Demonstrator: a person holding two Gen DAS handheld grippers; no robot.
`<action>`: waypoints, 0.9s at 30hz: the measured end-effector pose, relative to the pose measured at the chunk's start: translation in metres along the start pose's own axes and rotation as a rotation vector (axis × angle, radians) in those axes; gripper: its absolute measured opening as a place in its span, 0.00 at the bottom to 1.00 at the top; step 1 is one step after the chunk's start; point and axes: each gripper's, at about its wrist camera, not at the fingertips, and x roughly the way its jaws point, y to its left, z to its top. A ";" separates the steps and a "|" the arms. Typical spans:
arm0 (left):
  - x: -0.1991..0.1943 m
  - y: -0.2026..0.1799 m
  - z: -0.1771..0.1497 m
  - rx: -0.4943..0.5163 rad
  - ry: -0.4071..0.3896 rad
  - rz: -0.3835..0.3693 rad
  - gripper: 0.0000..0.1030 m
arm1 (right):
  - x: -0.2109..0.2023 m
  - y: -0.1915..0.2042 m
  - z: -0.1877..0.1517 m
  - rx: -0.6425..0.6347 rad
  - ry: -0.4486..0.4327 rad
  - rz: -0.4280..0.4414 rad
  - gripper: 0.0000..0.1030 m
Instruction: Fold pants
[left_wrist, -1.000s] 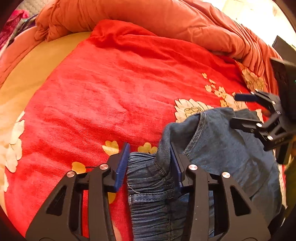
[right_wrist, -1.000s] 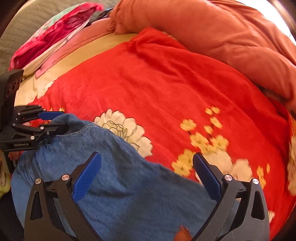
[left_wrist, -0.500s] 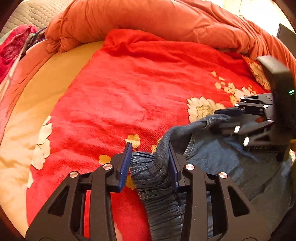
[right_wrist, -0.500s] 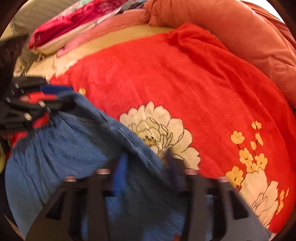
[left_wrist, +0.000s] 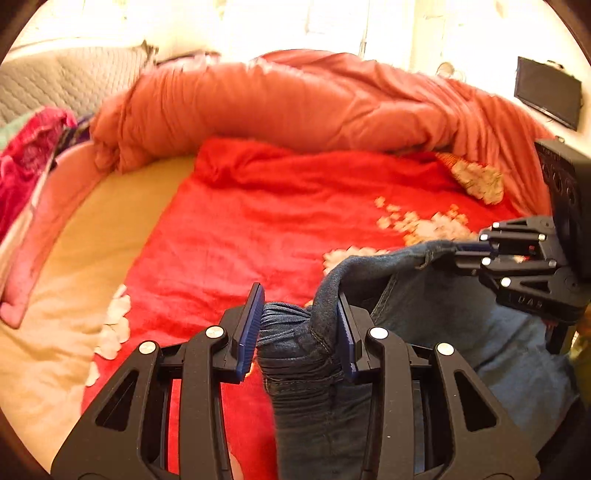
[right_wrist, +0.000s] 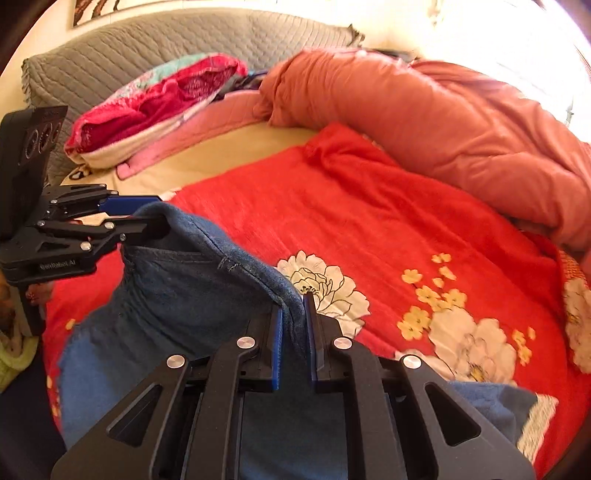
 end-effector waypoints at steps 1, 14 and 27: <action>-0.007 -0.003 0.001 0.001 -0.011 0.003 0.28 | -0.007 0.004 -0.002 0.003 -0.014 -0.004 0.09; -0.060 -0.066 -0.061 0.248 -0.010 0.165 0.29 | -0.082 0.068 -0.083 0.086 -0.084 0.028 0.09; -0.094 -0.059 -0.099 0.158 0.100 0.129 0.32 | -0.105 0.111 -0.120 0.094 -0.055 0.138 0.11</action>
